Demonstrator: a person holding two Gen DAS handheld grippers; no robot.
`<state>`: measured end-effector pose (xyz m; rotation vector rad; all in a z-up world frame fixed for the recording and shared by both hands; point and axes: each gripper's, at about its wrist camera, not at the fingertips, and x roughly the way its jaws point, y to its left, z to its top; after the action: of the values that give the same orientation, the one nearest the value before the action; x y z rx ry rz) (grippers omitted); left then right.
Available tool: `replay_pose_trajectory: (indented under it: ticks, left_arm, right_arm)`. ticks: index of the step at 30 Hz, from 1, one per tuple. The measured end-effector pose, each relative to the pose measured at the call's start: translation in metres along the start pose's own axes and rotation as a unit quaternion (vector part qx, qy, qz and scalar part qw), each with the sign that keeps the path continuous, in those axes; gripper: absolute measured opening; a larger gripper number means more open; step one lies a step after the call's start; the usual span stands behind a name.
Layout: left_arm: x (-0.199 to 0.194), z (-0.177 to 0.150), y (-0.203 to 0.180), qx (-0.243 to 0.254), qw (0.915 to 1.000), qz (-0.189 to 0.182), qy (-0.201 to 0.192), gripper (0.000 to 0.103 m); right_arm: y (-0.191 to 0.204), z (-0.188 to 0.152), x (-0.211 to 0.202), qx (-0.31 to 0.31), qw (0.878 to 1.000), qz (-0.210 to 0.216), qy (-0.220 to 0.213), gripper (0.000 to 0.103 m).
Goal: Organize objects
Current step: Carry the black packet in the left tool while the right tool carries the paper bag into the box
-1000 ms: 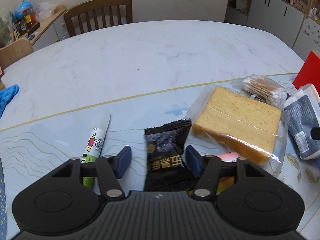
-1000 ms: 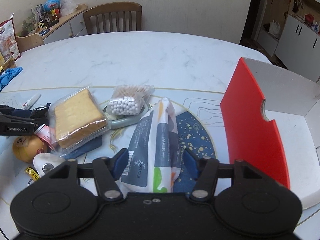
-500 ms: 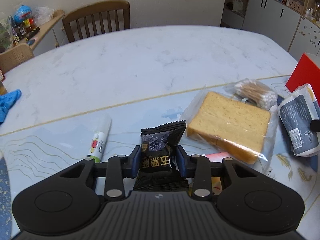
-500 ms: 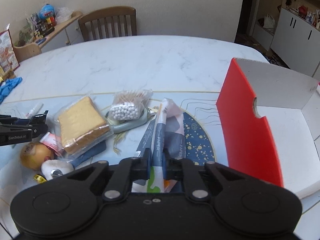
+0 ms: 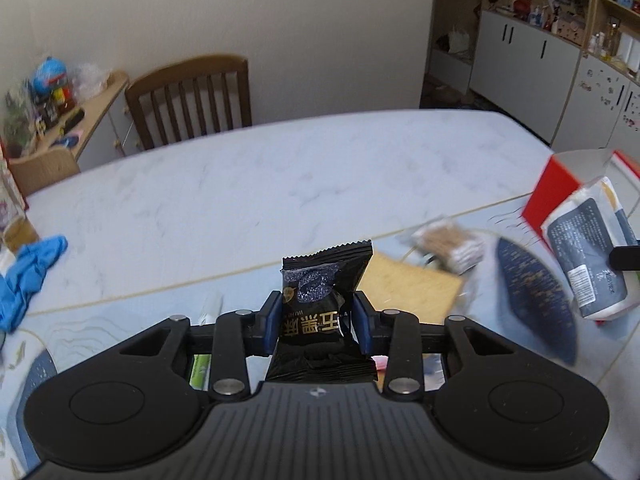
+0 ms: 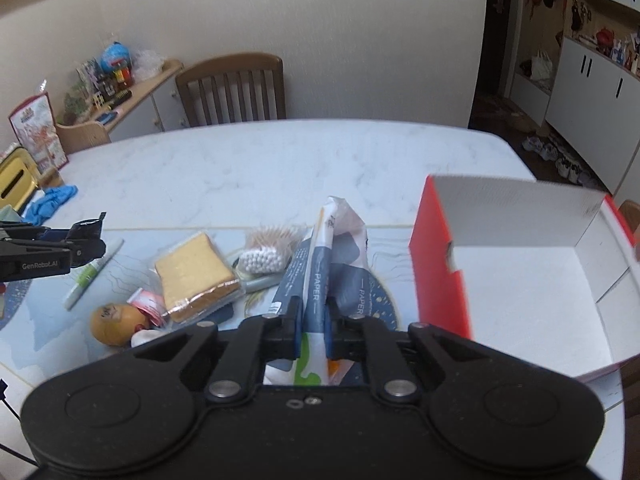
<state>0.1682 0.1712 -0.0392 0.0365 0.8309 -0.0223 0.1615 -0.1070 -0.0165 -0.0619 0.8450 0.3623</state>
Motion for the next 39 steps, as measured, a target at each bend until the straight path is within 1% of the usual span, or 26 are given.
replay_pose_trajectory:
  ticks: [3,7,10,16,20,27,32,36,39]
  left_arm:
    - [-0.012,0.008,-0.02,0.001,1.0,-0.007,-0.006,0.035]
    - [-0.022,0.019,-0.053,0.009,0.9995,-0.026,-0.014,0.035]
    - [-0.025,0.029,-0.083,0.017,0.9988,-0.043,-0.019,0.035]
    - [-0.021,0.046,-0.153,0.048,0.996,-0.07,-0.027,0.035]
    - [-0.011,0.054,-0.198,0.07,0.9934,-0.087,-0.026,0.035]
    - [0.015,0.066,-0.268,0.095,0.9891,-0.112,-0.01,0.035]
    - [0.035,0.079,-0.306,0.111,0.9863,-0.122,-0.003,0.035]
    - [0.058,0.088,-0.331,0.126,0.9846,-0.121,0.01,0.036]
    - [0.077,0.09,-0.344,0.136,0.9829,-0.121,0.025,0.036]
  right_arm:
    - [-0.013,0.005,-0.012,0.0,1.0,0.006,-0.009,0.01]
    - [-0.035,0.008,-0.027,0.005,1.0,0.006,-0.022,0.01]
    - [-0.055,0.009,-0.034,0.008,1.0,0.005,-0.029,0.01]
    - [-0.097,0.004,-0.042,0.012,0.999,-0.011,-0.033,0.01]
    - [-0.126,-0.002,-0.043,0.024,0.999,-0.024,-0.03,0.01]
    - [-0.176,-0.009,-0.039,0.047,0.998,-0.036,-0.023,0.01]
    - [-0.204,-0.013,-0.03,0.048,0.998,-0.044,-0.015,0.01]
    - [-0.217,-0.012,-0.017,0.047,0.998,-0.05,-0.004,0.01]
    - [-0.229,-0.014,-0.006,0.046,0.998,-0.053,0.007,0.01]
